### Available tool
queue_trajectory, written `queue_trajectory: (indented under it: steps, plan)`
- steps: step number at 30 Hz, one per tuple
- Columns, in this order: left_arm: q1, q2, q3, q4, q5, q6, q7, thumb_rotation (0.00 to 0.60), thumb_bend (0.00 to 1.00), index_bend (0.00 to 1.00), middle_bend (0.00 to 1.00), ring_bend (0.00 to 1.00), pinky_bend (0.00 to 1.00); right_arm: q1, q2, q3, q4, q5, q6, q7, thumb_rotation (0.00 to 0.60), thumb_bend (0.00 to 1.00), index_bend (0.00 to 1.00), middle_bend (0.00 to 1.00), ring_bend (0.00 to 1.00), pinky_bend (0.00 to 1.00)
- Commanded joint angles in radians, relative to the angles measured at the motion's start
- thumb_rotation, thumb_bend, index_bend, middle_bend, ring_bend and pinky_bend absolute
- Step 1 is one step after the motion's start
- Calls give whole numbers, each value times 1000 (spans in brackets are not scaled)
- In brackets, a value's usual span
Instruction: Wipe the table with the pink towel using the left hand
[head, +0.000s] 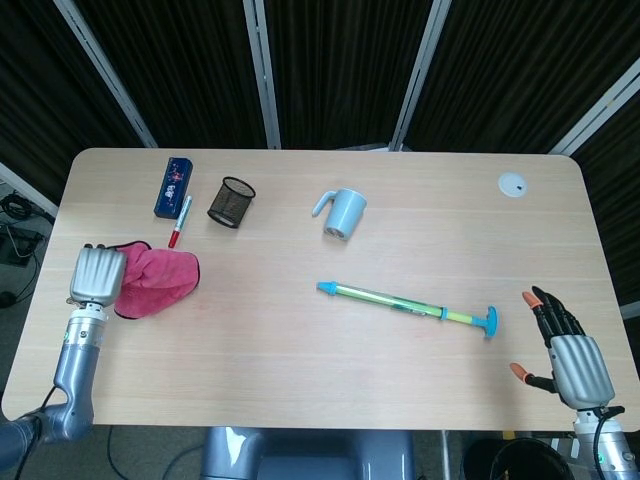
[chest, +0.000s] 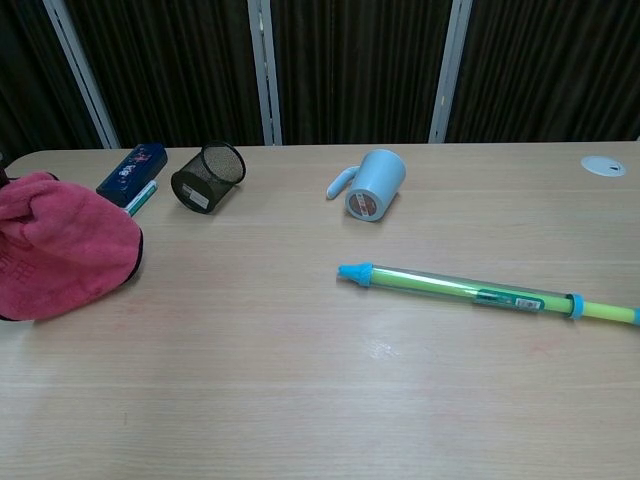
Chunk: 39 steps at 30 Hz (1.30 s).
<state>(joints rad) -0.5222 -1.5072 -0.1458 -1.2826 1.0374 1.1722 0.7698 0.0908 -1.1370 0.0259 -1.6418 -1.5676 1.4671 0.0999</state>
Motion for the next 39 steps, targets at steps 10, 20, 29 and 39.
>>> queue_trajectory:
  steps: [10,20,29,39]
  plan:
    - [-44,-202,36,-31,17,-30,56,600,542,774,591,516,529,0,1,1,2,2,0,7,600,95,0,0,0,166]
    - [-105,-391,33,8,24,-59,102,600,539,779,592,519,535,-1,2,3,2,9,-1,16,600,93,0,0,0,166]
    - [-147,-451,24,98,64,-73,100,600,540,782,593,519,534,-2,3,4,3,12,-1,23,600,93,0,0,0,166]
    - [-137,-396,-3,211,23,-97,76,600,539,775,591,519,535,-2,4,4,-1,7,2,22,600,93,0,0,0,166]
